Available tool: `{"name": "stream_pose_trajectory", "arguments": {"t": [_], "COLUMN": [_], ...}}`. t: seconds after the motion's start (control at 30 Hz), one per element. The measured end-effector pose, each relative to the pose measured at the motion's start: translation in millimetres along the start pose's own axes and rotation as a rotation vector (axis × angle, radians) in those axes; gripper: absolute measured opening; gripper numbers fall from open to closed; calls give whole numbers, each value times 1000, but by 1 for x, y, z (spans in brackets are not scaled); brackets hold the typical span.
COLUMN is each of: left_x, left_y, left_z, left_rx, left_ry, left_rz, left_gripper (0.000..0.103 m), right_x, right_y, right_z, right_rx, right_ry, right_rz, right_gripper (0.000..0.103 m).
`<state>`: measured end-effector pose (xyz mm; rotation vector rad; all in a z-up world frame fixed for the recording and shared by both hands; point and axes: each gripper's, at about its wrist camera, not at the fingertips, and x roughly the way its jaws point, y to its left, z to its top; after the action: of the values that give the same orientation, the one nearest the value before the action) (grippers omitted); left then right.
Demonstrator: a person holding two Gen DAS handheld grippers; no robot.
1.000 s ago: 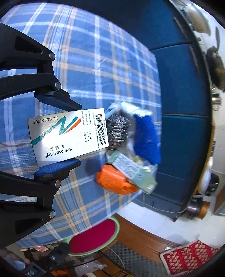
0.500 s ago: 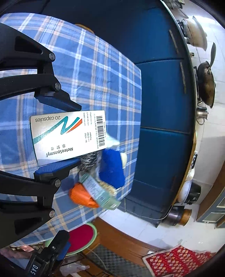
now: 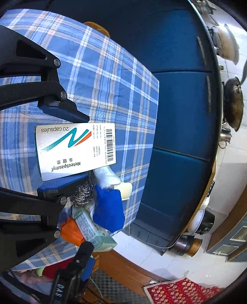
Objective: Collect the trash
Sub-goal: 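Grasp the white medicine box with the left gripper, then grasp the green box with the right gripper while the left gripper holds the medicine box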
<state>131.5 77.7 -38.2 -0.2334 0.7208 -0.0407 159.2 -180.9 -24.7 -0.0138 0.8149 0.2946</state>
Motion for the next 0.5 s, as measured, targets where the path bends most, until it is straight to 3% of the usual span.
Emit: {"name": "stream_pose_trajectory", "arguments": {"t": [0.33,0.43,0.5], "left_x": [8,8,7], "left_y": [1,1,1], "left_z": [3,3,2], "left_rx": [15,13,10], "left_ry": [22,27,26], "left_rz": [-54,-62,-63], "left_gripper": [55,55,55], "right_x": [17,21,23], "right_y": [2,3,2], "right_z": [18,19,18], "right_rx": [-41,-37,-31], "right_ry": [-29,-16,-6], "right_rz": [64,91,108], "right_gripper": [94,81,67]}}
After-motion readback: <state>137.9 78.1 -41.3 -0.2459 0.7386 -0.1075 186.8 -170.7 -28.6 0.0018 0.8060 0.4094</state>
